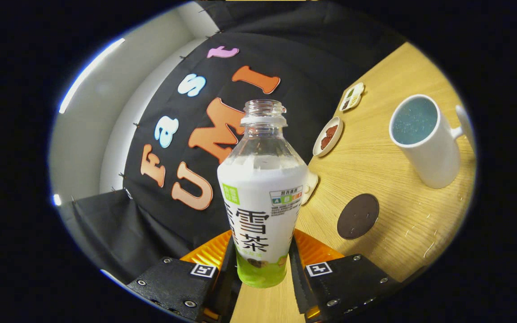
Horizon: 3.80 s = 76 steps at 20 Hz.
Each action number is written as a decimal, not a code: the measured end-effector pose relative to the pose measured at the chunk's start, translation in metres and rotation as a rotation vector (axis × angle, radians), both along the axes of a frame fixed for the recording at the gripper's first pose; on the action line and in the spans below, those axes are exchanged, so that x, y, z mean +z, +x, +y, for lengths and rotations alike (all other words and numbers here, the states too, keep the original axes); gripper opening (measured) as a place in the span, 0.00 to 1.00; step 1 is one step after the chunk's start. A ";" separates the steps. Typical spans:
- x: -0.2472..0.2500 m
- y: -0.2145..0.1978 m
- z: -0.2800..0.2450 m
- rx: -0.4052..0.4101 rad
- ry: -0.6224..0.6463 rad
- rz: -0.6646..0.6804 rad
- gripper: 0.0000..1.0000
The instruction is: Take the bottle from table, then pour the juice into the cup, finally place the bottle on the coaster
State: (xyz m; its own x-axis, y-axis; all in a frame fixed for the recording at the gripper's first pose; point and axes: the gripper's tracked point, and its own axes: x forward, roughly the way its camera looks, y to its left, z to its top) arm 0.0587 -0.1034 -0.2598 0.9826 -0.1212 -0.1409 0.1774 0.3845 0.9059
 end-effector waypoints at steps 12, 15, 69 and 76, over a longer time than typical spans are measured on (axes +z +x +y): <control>-0.002 0.000 -0.025 -0.098 0.346 -0.096 0.58; -0.006 -0.003 -0.030 -0.128 0.398 -0.111 0.58; 0.021 -0.012 -0.080 -0.259 0.836 -0.174 0.58; 0.025 -0.005 -0.074 -0.253 0.887 -0.165 0.58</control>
